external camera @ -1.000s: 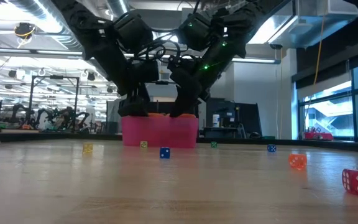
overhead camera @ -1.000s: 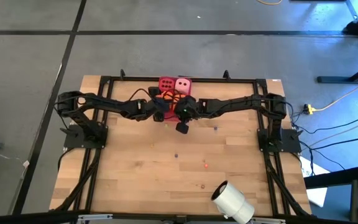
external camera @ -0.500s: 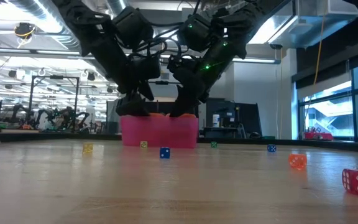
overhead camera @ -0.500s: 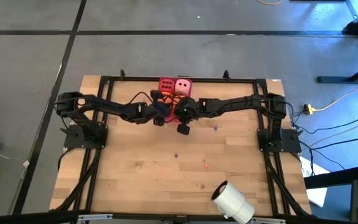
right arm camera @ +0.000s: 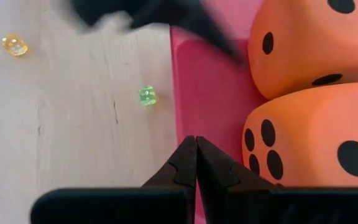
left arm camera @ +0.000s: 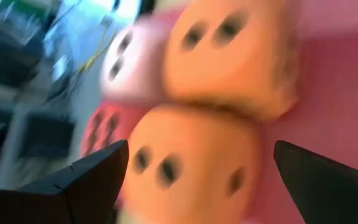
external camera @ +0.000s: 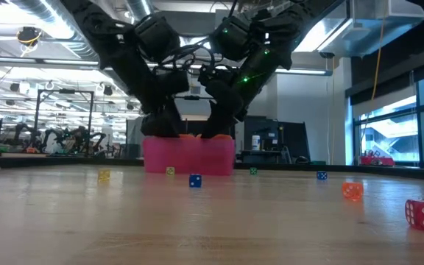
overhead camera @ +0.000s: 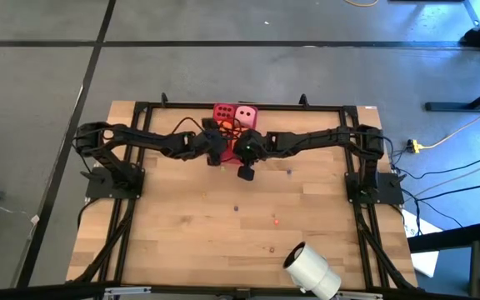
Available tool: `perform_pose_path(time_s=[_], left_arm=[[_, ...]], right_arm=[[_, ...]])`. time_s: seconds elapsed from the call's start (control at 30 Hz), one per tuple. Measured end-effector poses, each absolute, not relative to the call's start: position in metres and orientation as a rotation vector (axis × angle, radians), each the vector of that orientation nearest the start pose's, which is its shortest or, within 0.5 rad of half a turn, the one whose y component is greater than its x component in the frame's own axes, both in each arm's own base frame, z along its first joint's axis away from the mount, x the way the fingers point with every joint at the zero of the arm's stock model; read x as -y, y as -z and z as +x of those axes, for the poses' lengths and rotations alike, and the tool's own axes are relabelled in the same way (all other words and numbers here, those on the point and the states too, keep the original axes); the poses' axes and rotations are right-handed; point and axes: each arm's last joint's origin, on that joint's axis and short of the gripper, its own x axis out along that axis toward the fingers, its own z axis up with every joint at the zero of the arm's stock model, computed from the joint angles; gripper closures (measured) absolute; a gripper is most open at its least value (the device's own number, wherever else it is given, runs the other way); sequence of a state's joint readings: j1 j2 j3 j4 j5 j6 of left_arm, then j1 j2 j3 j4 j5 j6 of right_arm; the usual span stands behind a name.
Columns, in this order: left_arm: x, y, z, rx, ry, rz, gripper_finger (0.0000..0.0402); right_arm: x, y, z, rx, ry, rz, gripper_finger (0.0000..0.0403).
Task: Pick & Place Dice
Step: Adjust the big orange dice in the red bin
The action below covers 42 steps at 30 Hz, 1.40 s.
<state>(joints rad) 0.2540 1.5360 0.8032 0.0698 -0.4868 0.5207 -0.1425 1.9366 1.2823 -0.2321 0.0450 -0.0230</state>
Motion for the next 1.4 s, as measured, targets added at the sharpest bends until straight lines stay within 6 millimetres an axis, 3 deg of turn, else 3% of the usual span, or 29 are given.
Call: perform_pose_path(time_s=[0.17,0.33,0.7,1.07,1.4], left_arm=[[-0.075,-0.198,0.305,-0.716,-0.438,0.576,0.0003],[-0.075,-0.202,0.308,-0.667,-0.448,0.613,0.0003],[-0.089,-0.204,0.306,-0.645,-0.474,0.589,0.0003],[-0.102,-0.184,0.314,-0.624,-0.443,0.494,0.0003],[-0.114,-0.185,0.313,-0.617,-0.546,0.517,0.0003]], right_arm=[[0.059,-0.174,0.402,-0.89,0.172,0.001,0.0396],[0.058,-0.175,0.404,-0.876,0.159,-0.023,0.0396],[0.054,-0.174,0.403,-0.885,0.159,-0.036,0.0396],[0.055,-0.173,0.401,-0.908,0.174,-0.01,0.0396],[0.053,-0.173,0.402,-0.904,0.135,0.008,0.0396]])
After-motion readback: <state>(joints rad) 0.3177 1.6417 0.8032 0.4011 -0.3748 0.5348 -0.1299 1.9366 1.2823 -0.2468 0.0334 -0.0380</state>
